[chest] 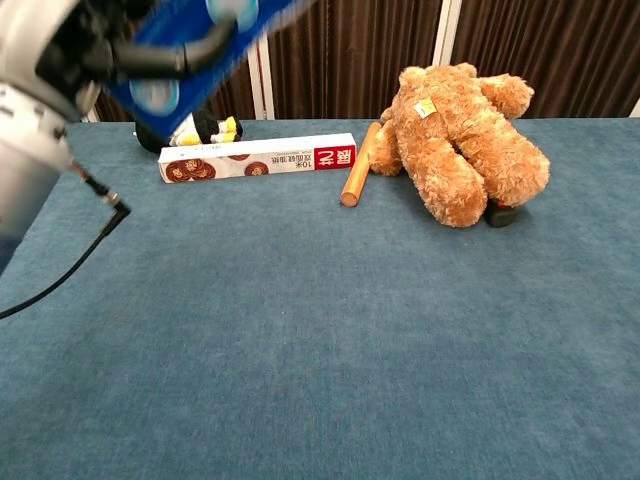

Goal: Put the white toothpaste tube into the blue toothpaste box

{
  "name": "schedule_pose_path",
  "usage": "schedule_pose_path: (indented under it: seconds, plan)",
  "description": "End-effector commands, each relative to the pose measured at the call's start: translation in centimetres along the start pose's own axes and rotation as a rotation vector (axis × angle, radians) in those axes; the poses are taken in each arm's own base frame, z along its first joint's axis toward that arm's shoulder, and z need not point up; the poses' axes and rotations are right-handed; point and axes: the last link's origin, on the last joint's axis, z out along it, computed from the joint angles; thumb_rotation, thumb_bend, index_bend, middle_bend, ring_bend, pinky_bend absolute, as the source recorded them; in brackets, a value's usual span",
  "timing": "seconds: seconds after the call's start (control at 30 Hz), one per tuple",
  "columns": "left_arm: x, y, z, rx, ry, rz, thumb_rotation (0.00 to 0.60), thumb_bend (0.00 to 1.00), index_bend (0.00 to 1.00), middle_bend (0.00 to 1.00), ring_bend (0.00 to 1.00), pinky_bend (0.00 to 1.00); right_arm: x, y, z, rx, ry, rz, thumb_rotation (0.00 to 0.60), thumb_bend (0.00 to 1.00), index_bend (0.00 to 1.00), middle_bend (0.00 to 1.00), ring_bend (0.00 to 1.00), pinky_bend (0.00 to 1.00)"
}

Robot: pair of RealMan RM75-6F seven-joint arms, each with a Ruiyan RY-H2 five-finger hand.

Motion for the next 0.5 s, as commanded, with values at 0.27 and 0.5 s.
schedule_pose_path:
  seconds: [0.27, 0.5]
  plan:
    - [1.0, -3.9, -7.0, 0.15, -0.285, 0.204, 0.6, 0.56, 0.31, 0.47, 0.44, 0.57, 0.7, -0.9, -1.1, 0.009, 0.0, 0.053, 0.6, 0.48, 0.0, 0.18, 0.07, 0.04]
    - [1.1, -5.7, -9.6, 0.244, -0.412, 0.318, 0.6, 0.55, 0.3, 0.47, 0.44, 0.56, 1.0, -1.1, -1.5, 0.0, -0.005, 0.074, 0.6, 0.48, 0.0, 0.18, 0.07, 0.04]
